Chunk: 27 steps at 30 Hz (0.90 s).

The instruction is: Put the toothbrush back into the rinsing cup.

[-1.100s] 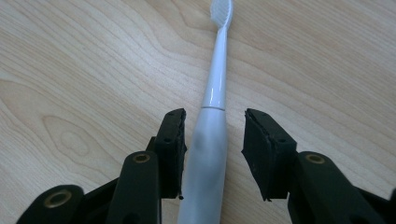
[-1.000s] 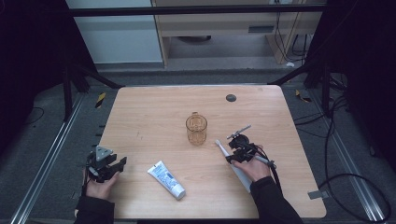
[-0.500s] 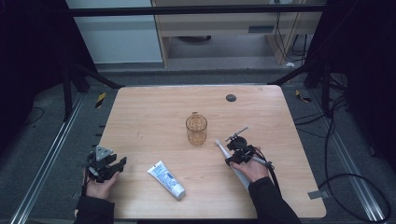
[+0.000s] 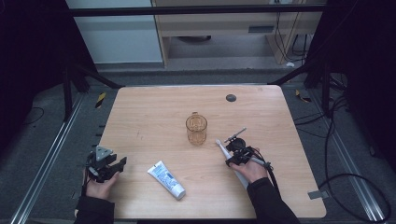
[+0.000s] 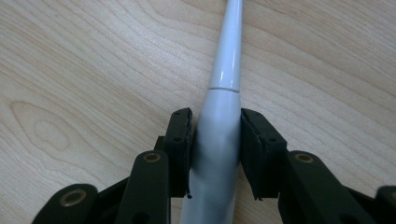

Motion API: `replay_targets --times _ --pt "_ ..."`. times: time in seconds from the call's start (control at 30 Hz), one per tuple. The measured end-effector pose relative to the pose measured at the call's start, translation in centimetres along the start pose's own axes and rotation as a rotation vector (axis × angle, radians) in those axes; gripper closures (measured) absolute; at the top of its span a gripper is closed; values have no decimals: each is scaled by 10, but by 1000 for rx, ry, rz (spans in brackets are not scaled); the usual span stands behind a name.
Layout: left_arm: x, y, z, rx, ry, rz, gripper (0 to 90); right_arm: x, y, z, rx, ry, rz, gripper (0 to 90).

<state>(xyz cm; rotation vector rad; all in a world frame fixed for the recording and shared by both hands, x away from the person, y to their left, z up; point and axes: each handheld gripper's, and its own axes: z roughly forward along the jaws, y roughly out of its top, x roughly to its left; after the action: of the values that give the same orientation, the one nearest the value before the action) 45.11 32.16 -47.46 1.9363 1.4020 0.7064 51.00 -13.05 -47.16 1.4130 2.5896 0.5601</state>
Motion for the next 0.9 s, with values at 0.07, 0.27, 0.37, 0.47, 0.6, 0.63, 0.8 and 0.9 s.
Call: replay_targets --times 0.07,0.27,0.37,0.47,0.6,0.63,0.8,0.9 --pt "0 0 0 -1 0 0 541 1 0 0 0 2 6 665" --pt "1 0 0 0 0 -3 541 0 1 0 0 -7 21 671" --pt "1 0 0 0 0 -3 541 0 0 -2 -3 -7 28 673" --pt "0 0 0 0 0 -3 541 -1 0 -7 -20 -3 34 674" --pt "1 0 -1 -3 0 -4 541 -2 0 -14 -49 -8 35 675" --pt "1 0 -1 -2 0 -5 541 -1 0 -16 -60 -6 38 675" --pt "0 0 -1 -3 0 -4 541 -1 0 -26 -108 -14 32 676" --pt "0 0 -1 -3 0 -4 541 -2 1 -30 -122 -12 35 676"
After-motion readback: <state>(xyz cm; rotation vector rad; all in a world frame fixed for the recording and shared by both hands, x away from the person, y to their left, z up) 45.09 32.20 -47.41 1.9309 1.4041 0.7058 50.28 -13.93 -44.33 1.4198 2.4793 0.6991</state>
